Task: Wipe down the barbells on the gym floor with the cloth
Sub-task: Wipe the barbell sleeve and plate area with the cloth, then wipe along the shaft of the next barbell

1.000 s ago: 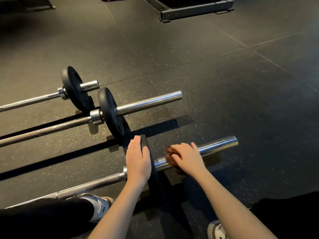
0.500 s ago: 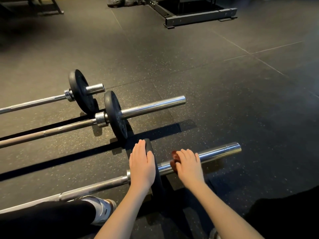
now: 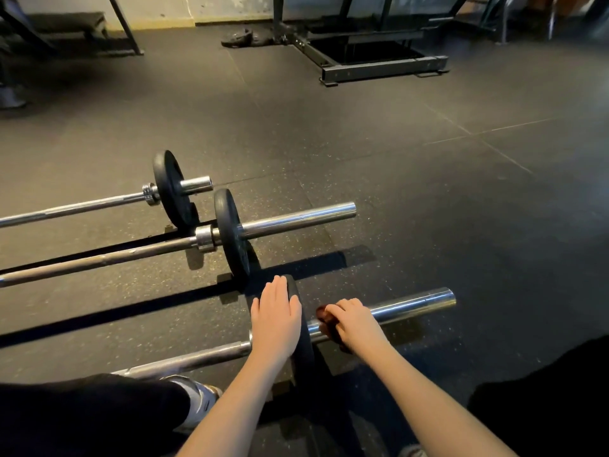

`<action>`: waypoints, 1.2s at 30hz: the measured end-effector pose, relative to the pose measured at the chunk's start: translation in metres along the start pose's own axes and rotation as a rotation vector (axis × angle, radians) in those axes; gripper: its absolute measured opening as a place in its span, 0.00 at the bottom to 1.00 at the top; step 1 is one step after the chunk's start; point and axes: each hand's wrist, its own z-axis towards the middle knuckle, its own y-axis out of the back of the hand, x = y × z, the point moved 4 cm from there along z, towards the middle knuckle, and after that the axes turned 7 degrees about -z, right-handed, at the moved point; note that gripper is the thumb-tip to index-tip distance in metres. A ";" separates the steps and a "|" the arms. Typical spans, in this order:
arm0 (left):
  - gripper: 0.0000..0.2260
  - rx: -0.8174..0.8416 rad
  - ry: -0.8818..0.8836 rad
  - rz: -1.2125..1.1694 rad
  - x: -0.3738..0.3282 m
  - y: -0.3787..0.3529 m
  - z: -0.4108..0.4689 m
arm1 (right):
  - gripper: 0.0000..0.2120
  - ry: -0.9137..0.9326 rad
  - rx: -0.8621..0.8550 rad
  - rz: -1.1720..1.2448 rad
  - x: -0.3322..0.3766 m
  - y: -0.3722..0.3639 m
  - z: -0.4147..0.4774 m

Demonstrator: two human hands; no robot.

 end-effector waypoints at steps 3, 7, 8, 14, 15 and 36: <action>0.23 0.063 -0.011 0.041 0.000 0.006 -0.001 | 0.18 -0.072 -0.007 0.184 -0.005 0.028 0.006; 0.23 0.119 -0.046 0.106 0.005 0.021 0.004 | 0.18 -0.055 -0.136 0.318 0.004 0.078 0.016; 0.23 0.108 -0.050 0.104 0.006 0.027 0.006 | 0.18 -0.035 -0.154 0.321 0.008 0.091 0.020; 0.25 0.003 -0.045 0.140 0.018 0.073 0.042 | 0.18 0.103 -0.163 0.260 0.040 0.150 0.062; 0.25 -0.012 -0.046 0.163 0.020 0.081 0.050 | 0.17 0.128 -0.153 0.252 0.045 0.157 0.071; 0.35 0.374 -0.240 0.751 0.053 0.127 0.277 | 0.16 0.371 0.157 -0.050 0.064 0.144 0.273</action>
